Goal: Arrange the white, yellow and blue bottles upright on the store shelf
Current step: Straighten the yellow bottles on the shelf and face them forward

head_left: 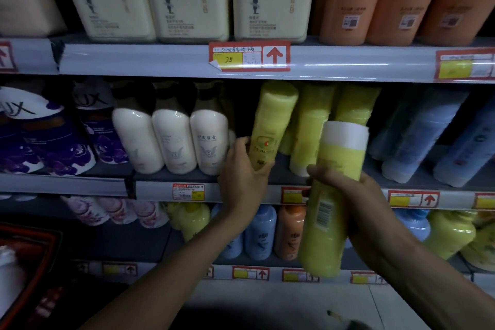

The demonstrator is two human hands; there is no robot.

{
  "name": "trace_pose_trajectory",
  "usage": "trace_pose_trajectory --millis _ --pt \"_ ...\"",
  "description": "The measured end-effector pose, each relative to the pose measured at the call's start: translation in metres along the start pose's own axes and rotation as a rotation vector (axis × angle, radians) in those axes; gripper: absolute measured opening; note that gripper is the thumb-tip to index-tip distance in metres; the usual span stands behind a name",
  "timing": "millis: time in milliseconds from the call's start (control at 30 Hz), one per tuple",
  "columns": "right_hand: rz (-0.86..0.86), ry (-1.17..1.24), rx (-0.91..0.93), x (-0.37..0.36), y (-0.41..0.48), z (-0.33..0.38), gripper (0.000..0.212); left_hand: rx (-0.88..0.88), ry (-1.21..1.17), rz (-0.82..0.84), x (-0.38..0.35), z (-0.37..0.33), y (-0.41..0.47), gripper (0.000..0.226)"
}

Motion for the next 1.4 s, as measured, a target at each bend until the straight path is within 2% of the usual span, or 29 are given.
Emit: trace_pose_trajectory --millis 100,267,433,533,600,700,767,833,933,1033,1100,1200,1300,1400 --pt "0.029 0.049 0.101 0.005 -0.008 0.017 0.038 -0.158 0.048 0.019 0.018 -0.014 -0.006 0.058" --pt "0.126 0.212 0.164 0.02 -0.021 0.034 0.006 -0.371 0.087 0.13 0.033 -0.038 -0.016 0.06" --pt "0.099 0.236 0.169 0.035 -0.029 0.042 0.019 -0.486 0.104 0.236 0.039 -0.044 -0.017 0.059" --pt "0.052 0.247 0.11 0.046 -0.023 0.035 0.03 -0.552 0.095 0.266 0.05 -0.046 -0.016 0.06" --pt "0.048 0.278 0.063 0.053 -0.018 0.028 0.029 -0.503 -0.025 0.29 0.055 -0.046 -0.014 0.06" --pt "0.01 0.283 -0.002 0.061 -0.01 0.014 0.005 -0.305 -0.327 0.312 0.059 -0.044 -0.011 0.057" --pt "-0.034 0.249 -0.021 0.068 -0.002 0.002 0.027 -0.199 -0.466 0.272 0.063 -0.042 -0.007 0.056" --pt "-0.068 0.221 -0.037 0.068 0.003 -0.007 0.039 -0.087 -0.606 0.212 0.066 -0.038 -0.002 0.057" --pt "-0.042 0.178 -0.045 0.062 0.002 -0.015 0.043 0.083 -0.802 0.16 0.062 -0.035 0.002 0.057" --pt "-0.095 0.045 -0.013 0.058 -0.003 -0.017 0.037 0.208 -0.973 0.098 0.058 -0.038 0.007 0.047" --pt "-0.146 -0.063 0.073 0.056 -0.006 -0.011 0.034 0.215 -1.008 0.095 0.057 -0.044 0.011 0.041" --pt "-0.168 -0.216 0.186 0.045 -0.011 -0.001 0.029 0.195 -0.973 0.142 0.051 -0.054 0.01 0.049" --pt "-0.083 -0.286 0.223 0.024 -0.012 0.002 0.036 0.218 -0.989 0.182 0.045 -0.058 0.01 0.052" --pt "0.03 -0.2 0.152 0.005 -0.008 -0.012 0.043 0.264 -1.047 0.198 0.039 -0.062 0.011 0.059"
Point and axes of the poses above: each hand's wrist, its own y-axis towards the middle knuckle, its own x-axis out of the back of the hand, z = x × y, the point moved 7 cm from there along y, towards the middle knuckle, and after that the axes turned 10 degrees about -x, right-handed, at the moved point
